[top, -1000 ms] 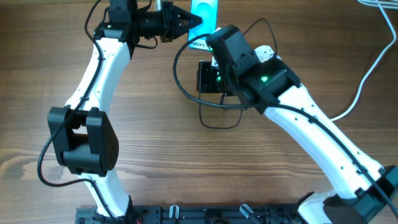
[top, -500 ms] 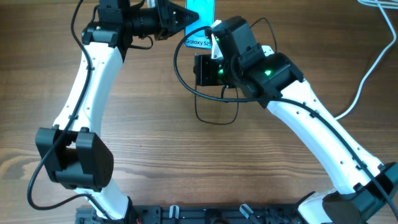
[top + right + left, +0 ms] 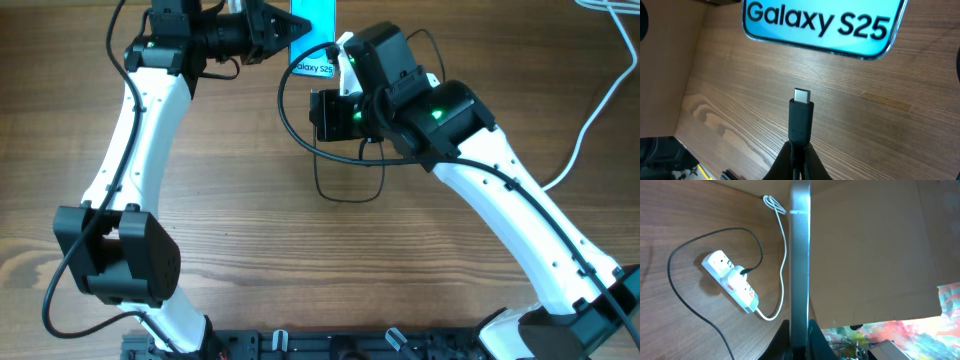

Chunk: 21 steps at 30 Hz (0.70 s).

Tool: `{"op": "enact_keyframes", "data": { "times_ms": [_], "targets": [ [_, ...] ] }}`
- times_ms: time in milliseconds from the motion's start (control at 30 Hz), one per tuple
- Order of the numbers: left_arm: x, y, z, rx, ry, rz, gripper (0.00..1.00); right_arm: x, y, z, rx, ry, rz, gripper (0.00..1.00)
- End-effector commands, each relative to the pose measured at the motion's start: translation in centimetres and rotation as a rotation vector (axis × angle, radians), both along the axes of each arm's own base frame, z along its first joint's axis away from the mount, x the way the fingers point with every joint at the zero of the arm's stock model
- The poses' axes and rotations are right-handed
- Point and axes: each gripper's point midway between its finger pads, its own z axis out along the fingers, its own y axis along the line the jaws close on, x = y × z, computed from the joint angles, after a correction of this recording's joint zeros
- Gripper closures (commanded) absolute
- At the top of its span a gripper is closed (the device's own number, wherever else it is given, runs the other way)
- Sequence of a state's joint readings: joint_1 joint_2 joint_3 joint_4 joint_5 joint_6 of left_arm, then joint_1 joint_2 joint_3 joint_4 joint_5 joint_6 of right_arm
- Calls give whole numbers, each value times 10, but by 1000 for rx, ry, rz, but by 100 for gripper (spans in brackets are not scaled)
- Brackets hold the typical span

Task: Plug charger to phone and switch on socket
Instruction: 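Push the USB-C plug into the phone's port with the right gripper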

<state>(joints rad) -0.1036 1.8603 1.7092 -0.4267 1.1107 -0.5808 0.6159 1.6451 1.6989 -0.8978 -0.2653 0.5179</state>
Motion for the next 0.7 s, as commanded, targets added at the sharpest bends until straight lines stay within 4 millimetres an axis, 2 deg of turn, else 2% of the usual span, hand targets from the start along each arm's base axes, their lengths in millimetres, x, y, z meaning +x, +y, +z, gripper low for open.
{"op": "enact_keyframes", "data": {
  "times_ms": [0,667],
  "targets": [
    [-10,-1,17,-21,-40,-43,96,7,4,12,17,-48,11,95],
    [-16,-2,17,-27,-51,-75,96,12,4,7,5,-51,1,95]
  ]
}}
